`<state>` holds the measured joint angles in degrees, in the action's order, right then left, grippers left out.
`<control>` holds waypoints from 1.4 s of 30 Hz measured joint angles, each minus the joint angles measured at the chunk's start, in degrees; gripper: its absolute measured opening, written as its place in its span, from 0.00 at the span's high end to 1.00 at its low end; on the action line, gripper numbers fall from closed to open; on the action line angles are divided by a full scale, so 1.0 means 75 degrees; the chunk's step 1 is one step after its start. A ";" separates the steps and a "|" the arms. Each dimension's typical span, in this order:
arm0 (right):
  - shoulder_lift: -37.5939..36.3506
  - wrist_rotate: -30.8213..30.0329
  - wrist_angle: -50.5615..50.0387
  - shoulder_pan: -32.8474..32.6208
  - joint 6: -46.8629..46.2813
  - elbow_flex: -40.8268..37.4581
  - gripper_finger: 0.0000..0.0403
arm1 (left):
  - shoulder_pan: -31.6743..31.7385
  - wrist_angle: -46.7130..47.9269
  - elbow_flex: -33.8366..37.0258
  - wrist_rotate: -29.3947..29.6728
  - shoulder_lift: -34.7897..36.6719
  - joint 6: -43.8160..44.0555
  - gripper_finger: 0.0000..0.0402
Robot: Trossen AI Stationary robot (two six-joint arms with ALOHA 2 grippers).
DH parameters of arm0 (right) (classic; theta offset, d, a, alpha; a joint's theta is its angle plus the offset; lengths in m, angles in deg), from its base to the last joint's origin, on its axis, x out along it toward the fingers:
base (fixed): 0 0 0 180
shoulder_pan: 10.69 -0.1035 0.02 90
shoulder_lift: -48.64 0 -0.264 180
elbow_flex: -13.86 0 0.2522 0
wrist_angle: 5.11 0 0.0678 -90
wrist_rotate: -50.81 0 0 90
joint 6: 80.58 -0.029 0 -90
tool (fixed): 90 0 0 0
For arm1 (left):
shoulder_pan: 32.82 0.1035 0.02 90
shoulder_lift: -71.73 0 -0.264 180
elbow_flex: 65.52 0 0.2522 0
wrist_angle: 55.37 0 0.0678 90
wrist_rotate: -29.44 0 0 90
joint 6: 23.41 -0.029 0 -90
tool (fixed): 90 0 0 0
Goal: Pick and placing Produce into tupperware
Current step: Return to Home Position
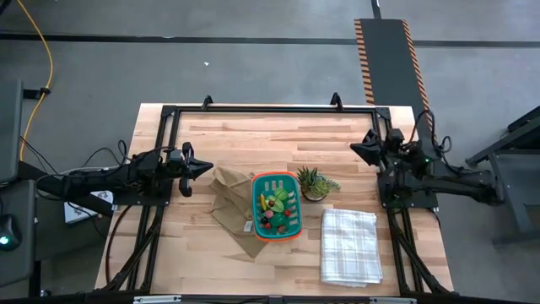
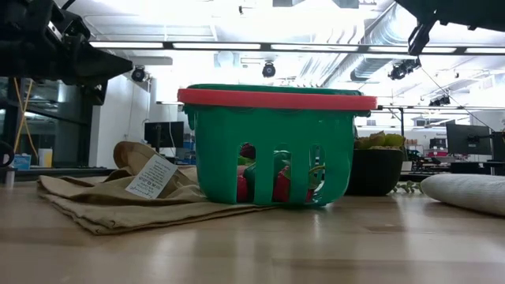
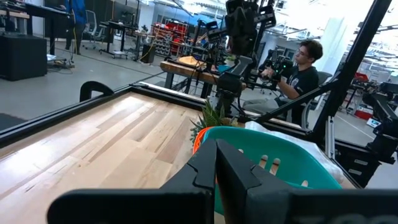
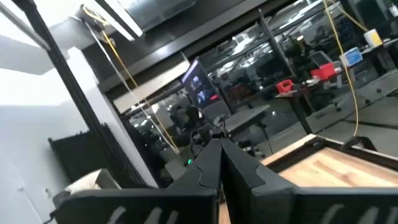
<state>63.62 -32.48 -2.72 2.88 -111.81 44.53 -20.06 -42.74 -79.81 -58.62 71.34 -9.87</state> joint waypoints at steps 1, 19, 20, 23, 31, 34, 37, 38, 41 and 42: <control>0.0026 -0.0166 -0.0032 -0.0194 0.0103 0.0000 1.00 | -0.0002 0.0000 0.0000 0.0000 0.0000 0.0000 1.00; -0.0218 -0.1004 0.1183 -0.1534 0.0846 -0.1616 1.00 | 0.0000 -0.0003 -0.0003 0.0000 -0.0003 0.0002 1.00; -0.0215 -0.0950 0.1335 -0.1534 0.0951 -0.1733 1.00 | 0.0000 -0.0003 -0.0003 0.0000 -0.0003 0.0003 1.00; -0.0216 -0.0889 0.1471 -0.1534 0.1357 -0.1880 1.00 | -0.0001 -0.0003 -0.0003 0.0000 -0.0003 0.0003 1.00; -0.0211 -0.0488 0.1180 -0.1531 0.2451 -0.2023 1.00 | 0.0000 -0.0003 -0.0003 0.0000 -0.0003 0.0000 1.00; -0.0265 -0.0428 0.1081 -0.1531 0.2509 -0.2180 1.00 | 0.0000 -0.0003 -0.0003 -0.0003 -0.0003 0.0001 1.00; -0.0306 -0.0428 0.1006 -0.1528 0.2628 -0.2180 1.00 | 0.0000 -0.0003 -0.0003 -0.0003 -0.0003 0.0003 1.00; -0.0317 -0.0427 0.0992 -0.1528 0.2757 -0.2180 1.00 | -0.0002 -0.0003 -0.0003 -0.0001 -0.0003 0.0003 1.00; -0.0493 -0.0429 0.0783 -0.1528 0.3163 -0.2180 1.00 | 0.0000 -0.0003 -0.0003 0.0000 -0.0003 0.0003 1.00; -0.0580 -0.0428 0.0663 -0.1528 0.3310 -0.2180 1.00 | -0.0002 -0.0003 -0.0003 -0.0001 -0.0003 0.0003 1.00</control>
<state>59.27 -35.69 2.25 -8.58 -86.98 28.18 -20.08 -42.76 -79.84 -58.63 71.32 -9.85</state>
